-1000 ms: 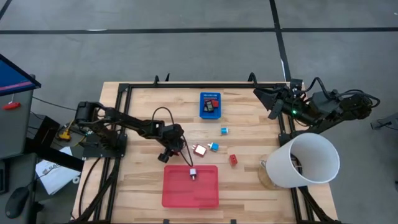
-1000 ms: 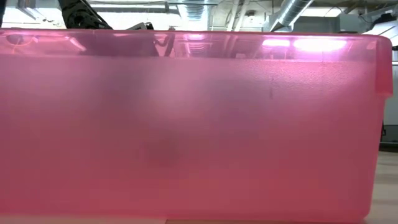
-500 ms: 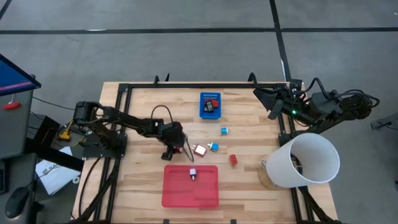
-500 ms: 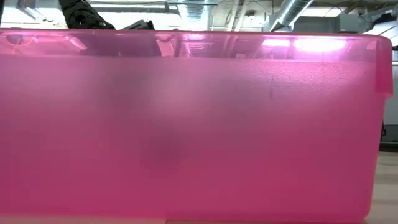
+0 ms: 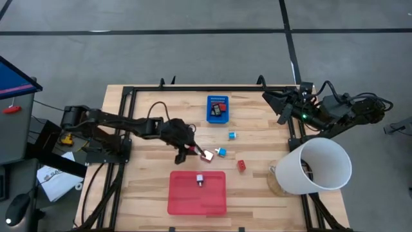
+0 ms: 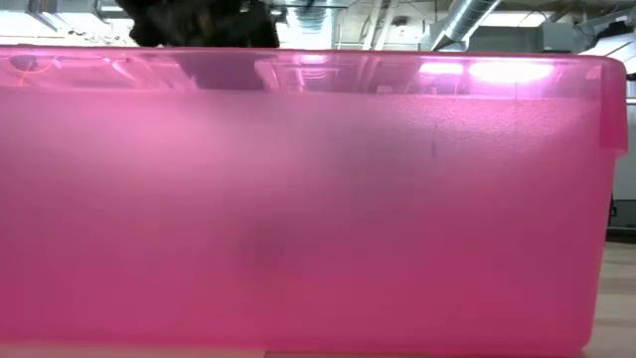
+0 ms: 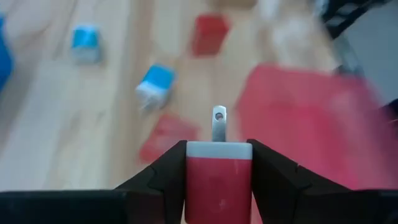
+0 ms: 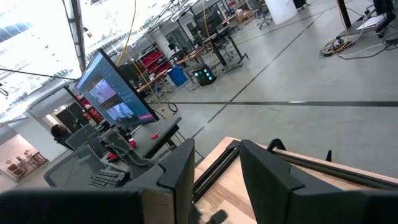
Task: Pick & Place Office items
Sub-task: Put the pink charger adapter into the red bin
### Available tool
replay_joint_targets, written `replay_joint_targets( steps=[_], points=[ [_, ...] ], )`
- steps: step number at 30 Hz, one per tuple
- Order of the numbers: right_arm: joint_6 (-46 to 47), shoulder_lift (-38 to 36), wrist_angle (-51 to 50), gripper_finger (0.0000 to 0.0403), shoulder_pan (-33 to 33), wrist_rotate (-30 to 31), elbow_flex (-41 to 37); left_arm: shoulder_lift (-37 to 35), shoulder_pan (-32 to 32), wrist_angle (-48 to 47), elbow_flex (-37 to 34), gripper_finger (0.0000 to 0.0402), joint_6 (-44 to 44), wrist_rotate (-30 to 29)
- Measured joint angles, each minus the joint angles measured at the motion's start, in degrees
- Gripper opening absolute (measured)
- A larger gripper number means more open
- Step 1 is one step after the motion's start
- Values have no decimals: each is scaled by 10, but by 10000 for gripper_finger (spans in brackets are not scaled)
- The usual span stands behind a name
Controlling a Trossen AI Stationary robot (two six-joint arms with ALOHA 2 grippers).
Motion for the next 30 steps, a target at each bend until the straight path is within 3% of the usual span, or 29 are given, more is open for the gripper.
replay_joint_targets(
  steps=[5, 14, 25, 30],
  points=[
    [-9, -1, 0, 123, 0, 1, 0, 0, -65, 0, 38, 141, -79, -39],
    [-12, -1, -4, 123, 0, 1, 0, 0, -185, -8, 47, 140, -298, -219],
    [-3, -2, -17, 123, 0, -15, 0, 0, -334, -109, 47, 137, -385, -286],
    [25, -5, -51, 123, 0, -16, 0, 32, -349, -115, 47, 136, -384, -312]
  ],
)
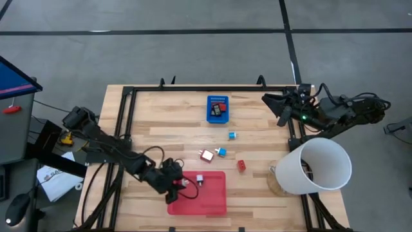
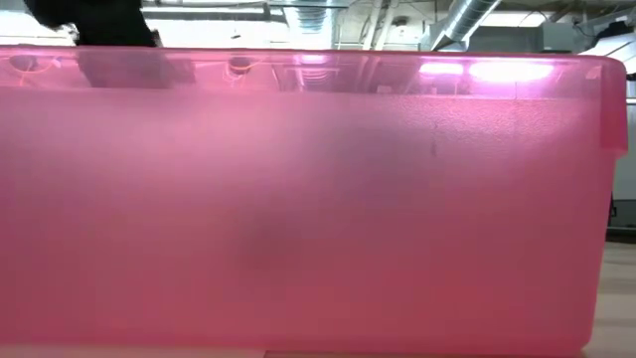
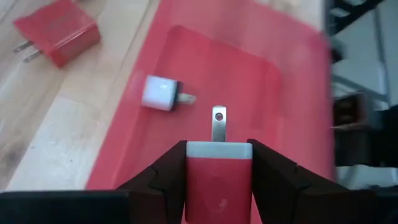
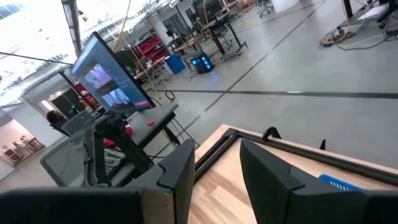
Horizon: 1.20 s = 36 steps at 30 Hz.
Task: Pick & Place Office items
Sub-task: Put the pink charger adapter into the red bin, then put the bottom blue charger adapter into the red bin
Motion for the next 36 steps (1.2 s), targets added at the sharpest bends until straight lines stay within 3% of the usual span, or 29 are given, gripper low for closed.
replay_joint_targets(
  steps=[9, 17, 24, 30, 36],
  points=[
    [13, 0, -3, 123, 0, -13, 0, 78, 12, 49, 0, 137, 24, 2],
    [14, -5, -2, 123, 0, -15, 0, 84, 21, 69, 0, 179, 47, 3],
    [13, -8, -3, 123, 0, -17, 0, 84, 27, 80, 0, 180, 61, 3],
    [13, -7, -3, 123, 0, -17, 0, 37, 49, 94, 0, 176, 159, 6],
    [7, -8, -5, 124, 0, -17, 0, -57, 174, 98, 0, 176, 294, 82]
  ],
)
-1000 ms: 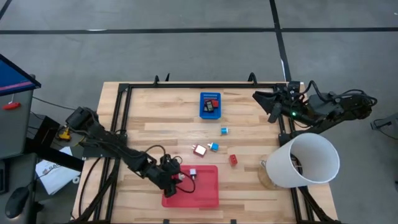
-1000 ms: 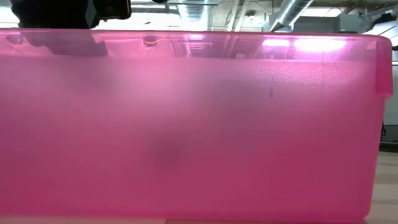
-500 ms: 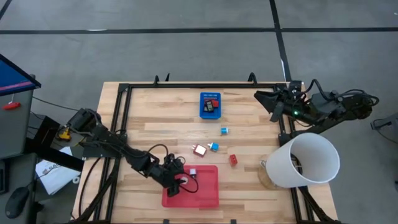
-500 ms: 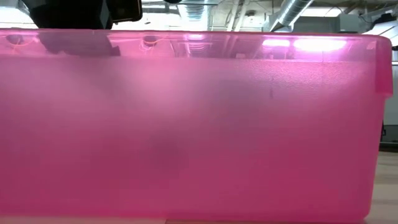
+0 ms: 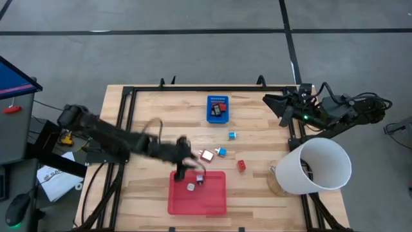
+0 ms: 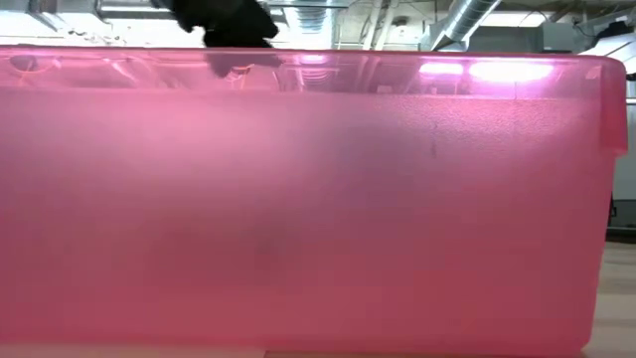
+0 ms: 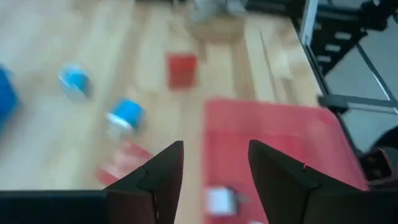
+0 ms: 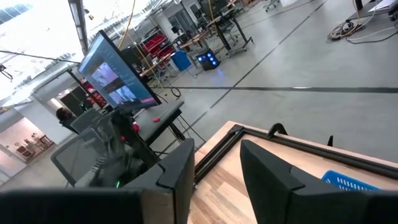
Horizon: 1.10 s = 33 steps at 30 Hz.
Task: Pick & Place Office items
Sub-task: Put the bottom blue charger adapter into the red bin
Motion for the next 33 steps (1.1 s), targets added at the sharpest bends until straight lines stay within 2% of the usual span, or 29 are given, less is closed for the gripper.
replay_joint_targets(
  steps=[5, 8, 11, 18, 21, 25, 33],
  points=[
    [-7, 1, -6, 131, 0, -1, 0, -21, 149, 1, 0, 176, 141, 131],
    [-8, 1, -13, 136, 0, -6, 0, 9, 212, 0, 1, 176, 199, 208],
    [-8, 1, -13, 143, 0, -9, 0, 65, 241, -8, 20, 181, 243, 235],
    [-1, 1, -13, 161, 0, -8, 0, 196, 241, -4, 124, 199, 308, 238],
    [1, 1, -12, 168, 0, -5, 0, 231, 235, 11, 155, 202, 320, 263],
    [2, 1, -11, 174, 0, 3, 0, 274, 218, 25, 175, 202, 348, 272],
    [2, 1, -15, 176, 0, 4, 0, 332, 199, 70, 194, 203, 349, 273]
  ],
)
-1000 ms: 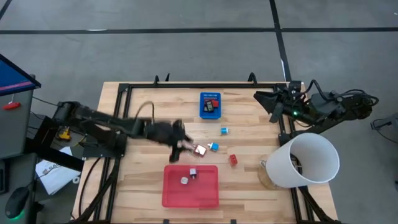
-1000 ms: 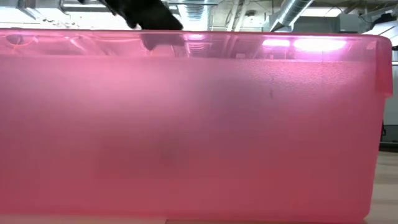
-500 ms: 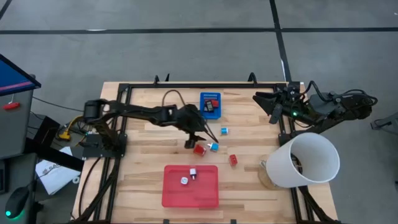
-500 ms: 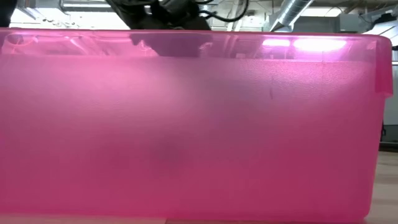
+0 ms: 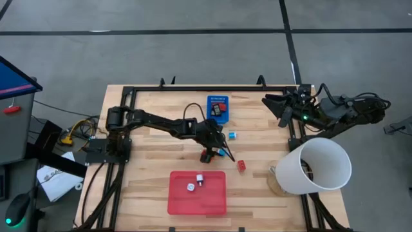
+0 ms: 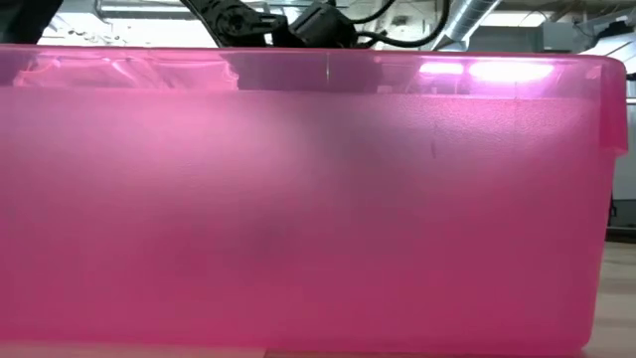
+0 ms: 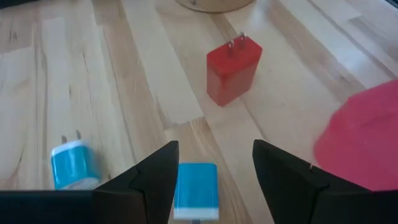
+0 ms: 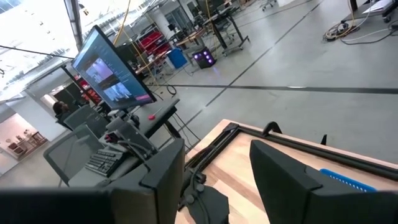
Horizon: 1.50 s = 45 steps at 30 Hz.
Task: Pick & Place Office items
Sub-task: Put the bottom blue charger adapter into the red bin
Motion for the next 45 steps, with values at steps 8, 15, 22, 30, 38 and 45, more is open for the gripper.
replay_joint_targets(
  steps=[8, 15, 22, 30, 38, 45],
  points=[
    [1, 0, -1, 178, 0, 0, 0, 38, -2, 12, 8, 203, -9, -1],
    [10, 0, -1, 180, 0, 0, 0, 65, 1, 39, 8, 203, -9, -38],
    [16, 0, -1, 180, 0, 0, 0, 89, 2, 41, 7, 204, -9, -39],
    [20, 0, -6, 180, 0, 0, 0, 89, 8, 36, 7, 183, -20, -38],
    [20, 0, -5, 180, 0, 0, 0, 65, 29, 10, 6, 140, -82, -39],
    [10, 0, -8, 180, -1, 3, 0, -48, 47, -69, 0, 140, -106, -33]
  ],
)
